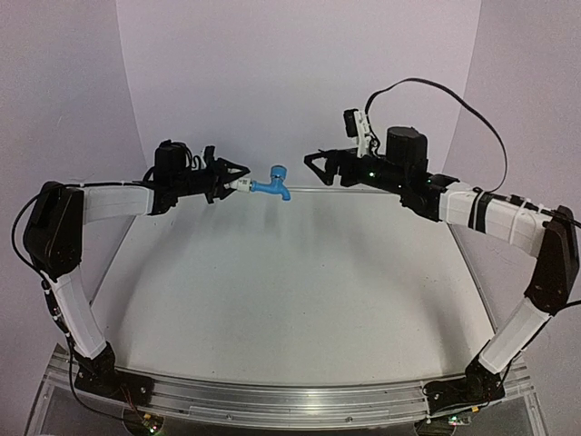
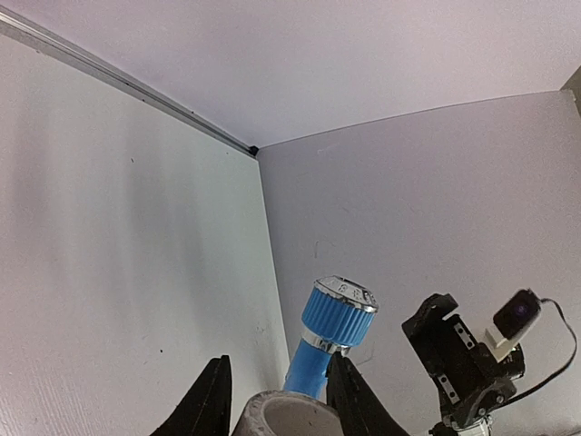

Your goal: Install the water faucets

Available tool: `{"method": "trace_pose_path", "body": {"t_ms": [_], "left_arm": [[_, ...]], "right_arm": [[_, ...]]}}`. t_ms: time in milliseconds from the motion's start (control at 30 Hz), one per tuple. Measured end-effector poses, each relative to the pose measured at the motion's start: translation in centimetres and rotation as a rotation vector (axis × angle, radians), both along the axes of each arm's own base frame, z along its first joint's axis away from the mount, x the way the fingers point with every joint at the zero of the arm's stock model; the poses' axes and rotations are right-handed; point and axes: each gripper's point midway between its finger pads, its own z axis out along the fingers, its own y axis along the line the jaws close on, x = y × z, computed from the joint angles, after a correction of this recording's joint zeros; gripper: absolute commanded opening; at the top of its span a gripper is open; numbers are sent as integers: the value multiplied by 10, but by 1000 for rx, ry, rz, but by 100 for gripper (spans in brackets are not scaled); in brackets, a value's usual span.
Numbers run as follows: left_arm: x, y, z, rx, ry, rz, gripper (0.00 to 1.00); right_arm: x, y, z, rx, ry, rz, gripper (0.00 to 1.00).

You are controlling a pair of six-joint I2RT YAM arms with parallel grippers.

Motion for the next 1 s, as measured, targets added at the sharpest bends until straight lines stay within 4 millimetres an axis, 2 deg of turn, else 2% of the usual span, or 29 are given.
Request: {"method": "trace_pose_path", "body": {"t_ms": [100,300,400,533,600,700,733,800,867,933,1000], "left_arm": [[-4,-8,2,-20,17,-52,0],[-30,-28,12,-71,54,-247,0],[-50,-39,20,-90,53,-355,0],[-73,-51,24,-104,60,-469,0],[-82,-54,25,-109,66,-507,0],[-88,-56,25,-114,77,-538,0],[-89,-56,25,-115,78,-545,0],[-90,-56,25,-115,78,-554,0],[-91,-56,25,-115,76,-558,0],[-90,-55,25,-114,68,-557,0],[-89,-55,26,-111,54,-548,0]], "right_arm": [[-21,4,0,-213,-261,63,98],[-57,29,-46,-665,-733,243,98],[-70,40,-57,-800,-912,305,98],[-79,58,-63,-911,-1108,337,98],[-80,67,-65,-952,-1195,321,94],[-77,76,-70,-1011,-1275,283,83],[-75,79,-71,-1023,-1288,265,76],[-71,81,-71,-1041,-1295,234,55],[-68,79,-71,-1049,-1280,217,28],[-66,79,-68,-1037,-1250,207,18],[-66,79,-68,-1016,-1206,211,15]]}}
